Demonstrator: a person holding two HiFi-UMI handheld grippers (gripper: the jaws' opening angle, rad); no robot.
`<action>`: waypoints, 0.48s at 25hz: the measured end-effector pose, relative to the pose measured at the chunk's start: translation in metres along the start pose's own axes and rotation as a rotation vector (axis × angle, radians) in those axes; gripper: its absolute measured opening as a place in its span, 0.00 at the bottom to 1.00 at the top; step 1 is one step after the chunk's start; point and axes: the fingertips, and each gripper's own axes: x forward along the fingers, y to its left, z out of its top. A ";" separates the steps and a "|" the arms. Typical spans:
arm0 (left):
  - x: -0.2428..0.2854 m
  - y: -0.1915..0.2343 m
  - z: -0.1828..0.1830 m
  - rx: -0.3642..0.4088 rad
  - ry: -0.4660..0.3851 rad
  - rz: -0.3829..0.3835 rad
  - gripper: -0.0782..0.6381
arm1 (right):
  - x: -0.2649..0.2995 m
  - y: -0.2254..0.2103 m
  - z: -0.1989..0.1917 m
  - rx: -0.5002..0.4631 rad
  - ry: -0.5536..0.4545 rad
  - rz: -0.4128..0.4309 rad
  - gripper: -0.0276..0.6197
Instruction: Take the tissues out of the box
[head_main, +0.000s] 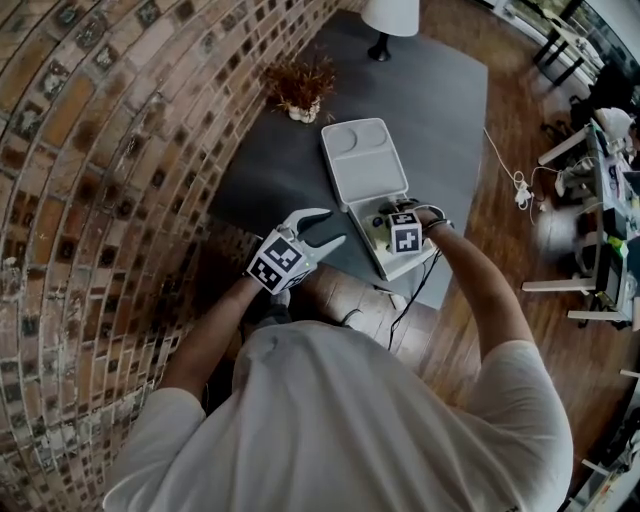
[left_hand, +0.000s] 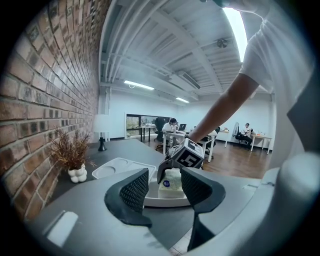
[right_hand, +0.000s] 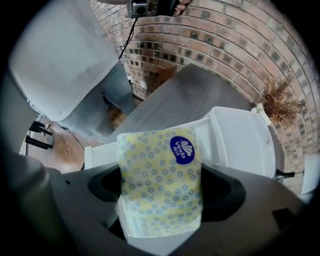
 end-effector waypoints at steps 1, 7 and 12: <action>0.000 0.000 0.002 -0.001 -0.006 0.000 0.41 | -0.002 0.000 0.000 -0.002 0.000 -0.006 0.74; -0.006 0.012 0.014 -0.023 -0.052 0.023 0.41 | -0.024 -0.005 -0.004 0.069 -0.043 -0.071 0.74; -0.013 0.029 0.029 -0.027 -0.091 0.048 0.43 | -0.048 -0.010 -0.011 0.198 -0.085 -0.117 0.74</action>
